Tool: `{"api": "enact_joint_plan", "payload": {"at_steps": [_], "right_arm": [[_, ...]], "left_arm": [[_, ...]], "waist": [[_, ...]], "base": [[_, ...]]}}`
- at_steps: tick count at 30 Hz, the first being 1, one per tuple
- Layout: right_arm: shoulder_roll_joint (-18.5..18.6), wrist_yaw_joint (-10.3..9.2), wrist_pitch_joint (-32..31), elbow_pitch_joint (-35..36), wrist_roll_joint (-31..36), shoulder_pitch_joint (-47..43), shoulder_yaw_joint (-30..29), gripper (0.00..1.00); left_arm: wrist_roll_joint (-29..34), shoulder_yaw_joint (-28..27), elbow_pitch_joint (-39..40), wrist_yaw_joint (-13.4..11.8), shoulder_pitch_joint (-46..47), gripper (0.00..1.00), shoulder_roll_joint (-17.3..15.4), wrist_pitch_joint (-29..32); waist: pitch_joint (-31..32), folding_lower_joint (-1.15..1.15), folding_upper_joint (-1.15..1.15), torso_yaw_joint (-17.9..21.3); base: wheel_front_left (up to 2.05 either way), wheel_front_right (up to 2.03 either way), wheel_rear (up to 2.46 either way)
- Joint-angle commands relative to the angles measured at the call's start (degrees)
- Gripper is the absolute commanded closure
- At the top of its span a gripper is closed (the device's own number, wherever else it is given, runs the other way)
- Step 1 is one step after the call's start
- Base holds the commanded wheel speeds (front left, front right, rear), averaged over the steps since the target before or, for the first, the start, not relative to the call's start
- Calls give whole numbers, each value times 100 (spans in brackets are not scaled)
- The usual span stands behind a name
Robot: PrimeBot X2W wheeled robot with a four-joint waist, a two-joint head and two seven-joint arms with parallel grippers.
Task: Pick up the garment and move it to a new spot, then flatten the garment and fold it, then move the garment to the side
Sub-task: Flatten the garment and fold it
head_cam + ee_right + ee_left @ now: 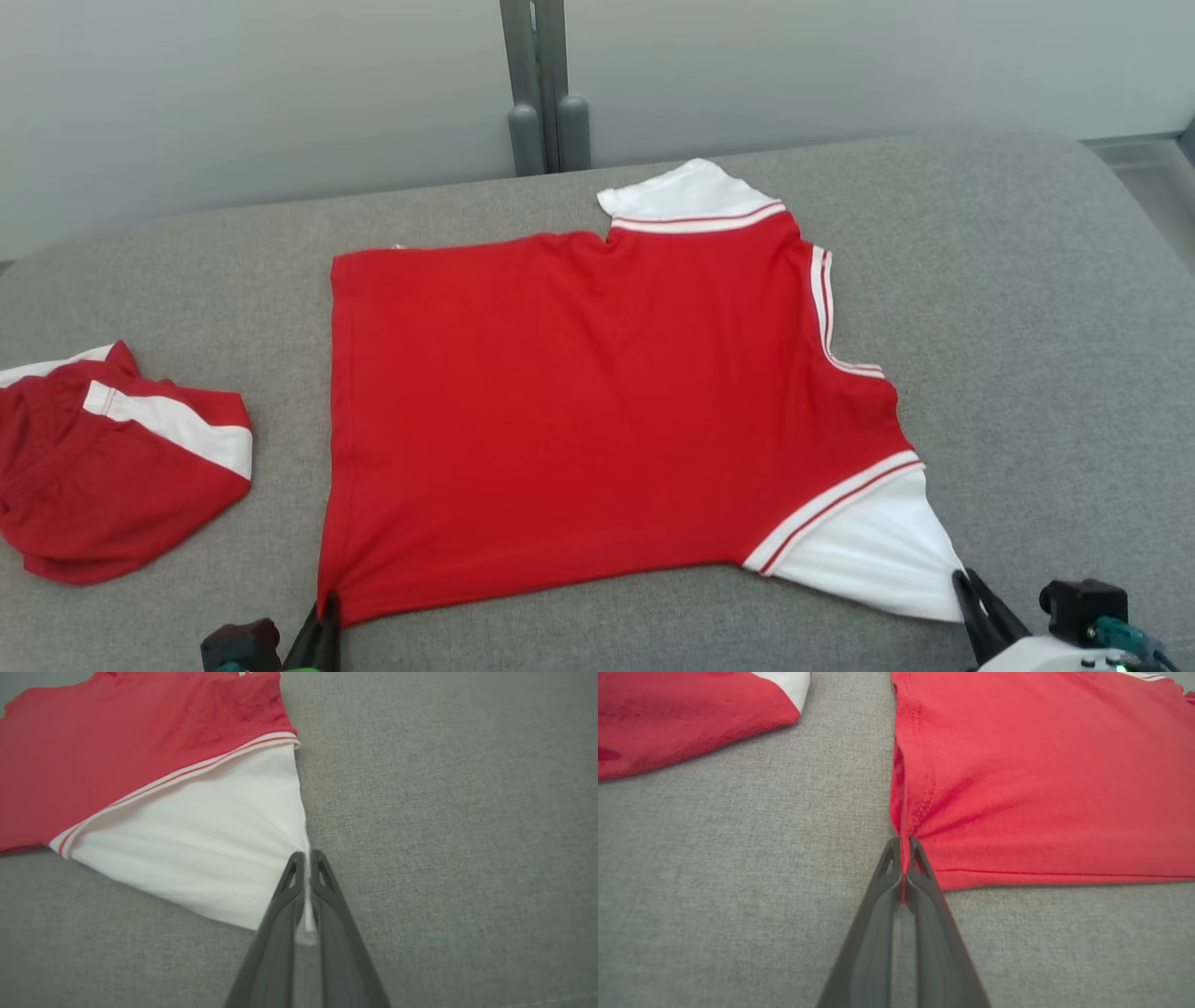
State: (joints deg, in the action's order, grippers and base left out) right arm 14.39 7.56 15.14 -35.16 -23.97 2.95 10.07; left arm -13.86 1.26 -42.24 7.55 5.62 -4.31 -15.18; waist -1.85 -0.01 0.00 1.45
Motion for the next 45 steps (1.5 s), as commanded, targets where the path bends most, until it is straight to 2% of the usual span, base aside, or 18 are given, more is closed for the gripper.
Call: {"api": "enact_joint_plan", "payload": {"at_steps": [1,9,13,19,24,28,34,45], "right_arm": [[11,-14,1,-30,15,-197,-34,100],[3,-14,1,115,27,-653,-124,100],[20,-14,2,447,52,-713,-271,100],[23,-12,3,1357,28,-451,-419,100],[32,-12,2,1546,80,-56,-320,100],[17,-12,3,1380,146,489,-215,100],[10,-12,2,683,352,1433,-80,100],[-84,-12,3,-158,517,2376,-79,100]], "left_arm": [[28,-79,32,-15,-192,100,-33,9],[-17,-249,233,-15,-835,100,47,6],[-9,-273,561,-15,-960,100,72,6],[-29,-130,1349,-14,-663,100,96,5],[-37,2,1434,-14,-391,100,106,6],[3,34,1310,-13,23,100,111,6],[220,80,793,-14,784,100,121,6],[351,124,194,-13,1665,100,132,6]], "waist": [[349,1,0,42],[494,1,0,118],[440,1,0,68],[225,1,0,-35],[59,1,0,-72],[-166,1,0,-98],[-550,1,0,-181],[-1246,1,0,-272]], "base": [[0,0,0],[0,0,0],[0,0,0],[0,0,0],[0,0,0],[0,0,0],[0,0,0],[0,0,0]]}}
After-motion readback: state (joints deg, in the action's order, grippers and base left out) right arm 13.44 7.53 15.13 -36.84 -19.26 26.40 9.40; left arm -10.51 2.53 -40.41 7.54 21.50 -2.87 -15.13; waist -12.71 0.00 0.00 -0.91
